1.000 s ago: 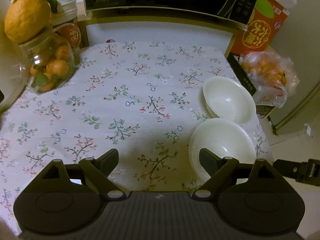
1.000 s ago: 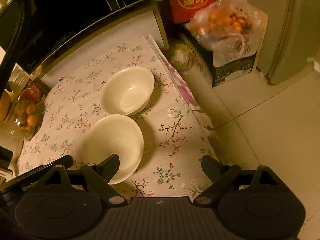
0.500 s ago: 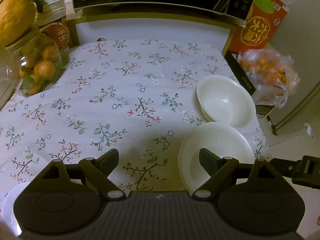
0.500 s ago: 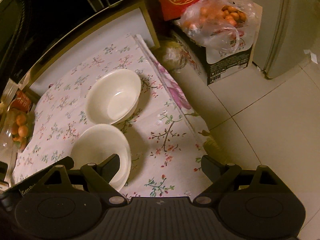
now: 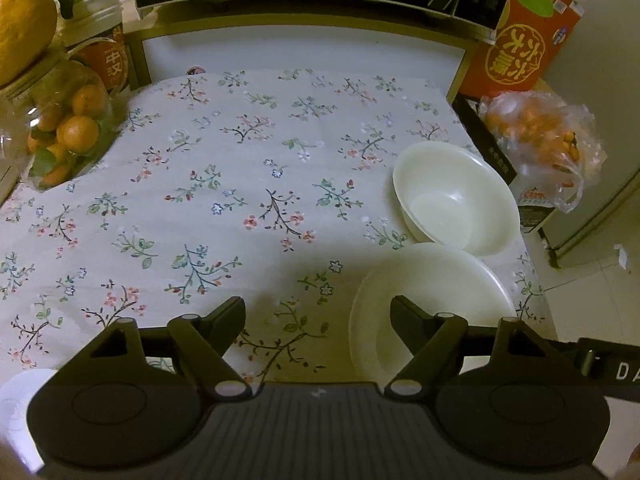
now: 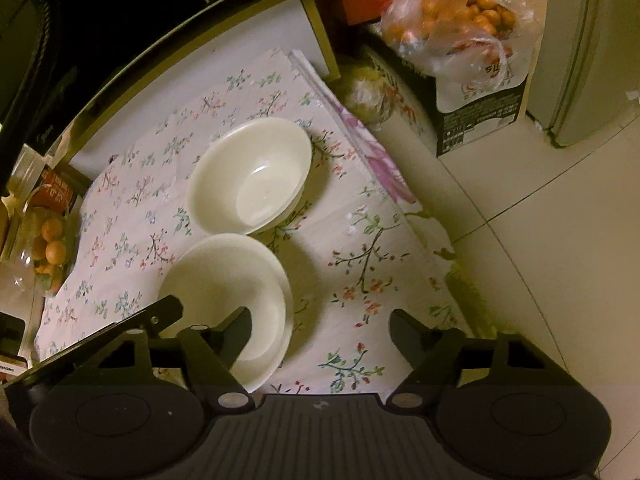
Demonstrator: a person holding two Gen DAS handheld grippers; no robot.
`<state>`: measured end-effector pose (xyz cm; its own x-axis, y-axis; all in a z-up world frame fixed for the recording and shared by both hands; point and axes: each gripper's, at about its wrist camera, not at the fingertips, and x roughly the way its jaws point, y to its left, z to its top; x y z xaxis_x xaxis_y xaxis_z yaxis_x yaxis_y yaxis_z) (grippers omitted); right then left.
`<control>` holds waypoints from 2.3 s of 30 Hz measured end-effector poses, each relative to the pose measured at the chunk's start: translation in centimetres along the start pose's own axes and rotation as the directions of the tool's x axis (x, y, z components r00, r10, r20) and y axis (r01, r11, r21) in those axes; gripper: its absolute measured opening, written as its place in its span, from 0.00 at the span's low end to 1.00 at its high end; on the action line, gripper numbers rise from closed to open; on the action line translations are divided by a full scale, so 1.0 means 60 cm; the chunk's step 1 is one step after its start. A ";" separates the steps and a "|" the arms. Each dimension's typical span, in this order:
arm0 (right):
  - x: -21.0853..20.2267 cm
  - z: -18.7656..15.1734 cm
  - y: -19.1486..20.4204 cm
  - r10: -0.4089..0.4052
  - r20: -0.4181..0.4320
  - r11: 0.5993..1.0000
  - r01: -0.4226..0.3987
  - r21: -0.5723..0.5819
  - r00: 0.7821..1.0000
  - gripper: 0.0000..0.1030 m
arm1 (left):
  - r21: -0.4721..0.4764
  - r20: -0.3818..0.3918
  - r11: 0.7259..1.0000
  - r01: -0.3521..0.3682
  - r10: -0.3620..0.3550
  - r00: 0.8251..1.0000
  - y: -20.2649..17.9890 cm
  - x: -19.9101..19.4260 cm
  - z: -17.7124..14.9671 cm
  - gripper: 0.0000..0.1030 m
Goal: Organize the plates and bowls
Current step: 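Close both tools on the rim of the nearer cream bowl, then lift the cream bowl with both tools and carry it beside the plate stack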
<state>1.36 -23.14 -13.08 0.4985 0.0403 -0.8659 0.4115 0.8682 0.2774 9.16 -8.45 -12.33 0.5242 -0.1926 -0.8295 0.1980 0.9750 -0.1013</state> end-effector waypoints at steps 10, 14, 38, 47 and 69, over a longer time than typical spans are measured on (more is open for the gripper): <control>0.010 0.000 0.006 0.002 -0.022 1.000 -0.003 -0.008 1.000 0.53 | 0.001 -0.013 1.000 0.014 -0.014 1.000 -0.007 0.014 0.000 0.60; 0.011 0.000 0.008 0.007 -0.023 1.000 -0.007 -0.011 1.000 0.50 | -0.008 -0.017 1.000 0.023 -0.023 1.000 -0.005 0.016 0.000 0.54; 0.026 -0.004 0.027 0.043 -0.049 0.998 -0.045 -0.032 0.998 0.07 | -0.029 -0.032 0.996 0.088 -0.089 0.996 0.000 0.016 -0.008 0.14; 0.026 -0.006 0.034 0.041 -0.036 0.998 -0.043 -0.054 0.999 0.07 | -0.038 -0.036 0.996 0.087 -0.088 0.995 0.000 0.018 -0.007 0.10; -0.036 0.002 0.047 0.097 0.072 0.992 -0.090 -0.092 0.993 0.06 | -0.045 0.026 0.988 0.149 -0.148 0.989 0.015 -0.066 -0.005 0.07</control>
<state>1.56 -20.84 -10.39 0.5898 0.0886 -0.8027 0.2928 0.9028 0.3149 7.00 -6.80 -9.27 0.5104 -0.3372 -0.7910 0.2363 0.9395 -0.2480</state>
